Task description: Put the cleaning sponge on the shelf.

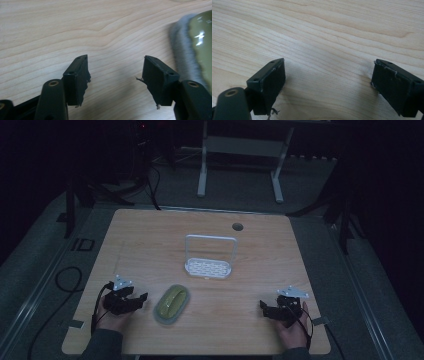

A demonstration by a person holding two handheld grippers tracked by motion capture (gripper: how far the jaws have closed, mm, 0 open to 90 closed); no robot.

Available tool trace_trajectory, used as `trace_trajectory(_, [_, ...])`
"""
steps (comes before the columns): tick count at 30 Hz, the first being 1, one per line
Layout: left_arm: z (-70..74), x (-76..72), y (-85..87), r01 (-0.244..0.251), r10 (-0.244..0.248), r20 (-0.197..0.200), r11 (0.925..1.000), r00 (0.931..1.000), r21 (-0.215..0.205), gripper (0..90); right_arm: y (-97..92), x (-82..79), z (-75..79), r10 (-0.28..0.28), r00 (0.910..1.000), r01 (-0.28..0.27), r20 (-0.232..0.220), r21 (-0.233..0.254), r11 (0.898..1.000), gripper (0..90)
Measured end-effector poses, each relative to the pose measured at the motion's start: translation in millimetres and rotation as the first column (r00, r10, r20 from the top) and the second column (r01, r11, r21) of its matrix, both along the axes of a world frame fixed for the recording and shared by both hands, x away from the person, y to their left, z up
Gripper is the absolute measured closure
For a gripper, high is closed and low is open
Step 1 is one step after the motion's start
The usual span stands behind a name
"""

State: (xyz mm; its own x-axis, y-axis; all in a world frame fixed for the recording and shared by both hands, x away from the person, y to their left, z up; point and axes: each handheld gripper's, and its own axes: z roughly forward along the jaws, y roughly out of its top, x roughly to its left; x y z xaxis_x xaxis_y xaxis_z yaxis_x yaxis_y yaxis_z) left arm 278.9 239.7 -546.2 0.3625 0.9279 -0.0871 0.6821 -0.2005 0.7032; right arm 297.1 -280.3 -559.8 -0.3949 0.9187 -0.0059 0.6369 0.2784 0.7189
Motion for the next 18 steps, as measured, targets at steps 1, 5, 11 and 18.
trace_trajectory(1, [2.8, -0.9, -2.2, 0.009, -0.009, -0.004, 1.0000, 1.0000, 0.001, 40.2, 0.5, 0.3, 0.0, -0.007, 1.0000, 0.007, 0.000, 0.000, 1.000, 11.6])
trace_trajectory(5, [7.5, -2.3, -4.6, 0.012, -0.013, -0.021, 0.9999, 0.9997, -0.009, 41.8, 0.6, 0.6, 0.0, -0.010, 0.9999, 0.010, -0.001, 0.000, 1.000, 11.6])
trace_trajectory(11, [18.4, -5.5, -6.2, 0.045, -0.045, -0.027, 0.9990, 0.9986, -0.006, 47.2, 0.7, 0.3, 0.0, -0.013, 0.9999, 0.013, 0.000, 0.000, 1.000, 11.8])
trace_trajectory(18, [34.0, -7.4, -11.7, 0.071, -0.071, -0.007, 0.9973, 0.9974, 0.019, 48.3, 0.8, 0.3, -0.1, -0.014, 0.9999, 0.014, 0.001, 0.000, 1.000, 11.8])
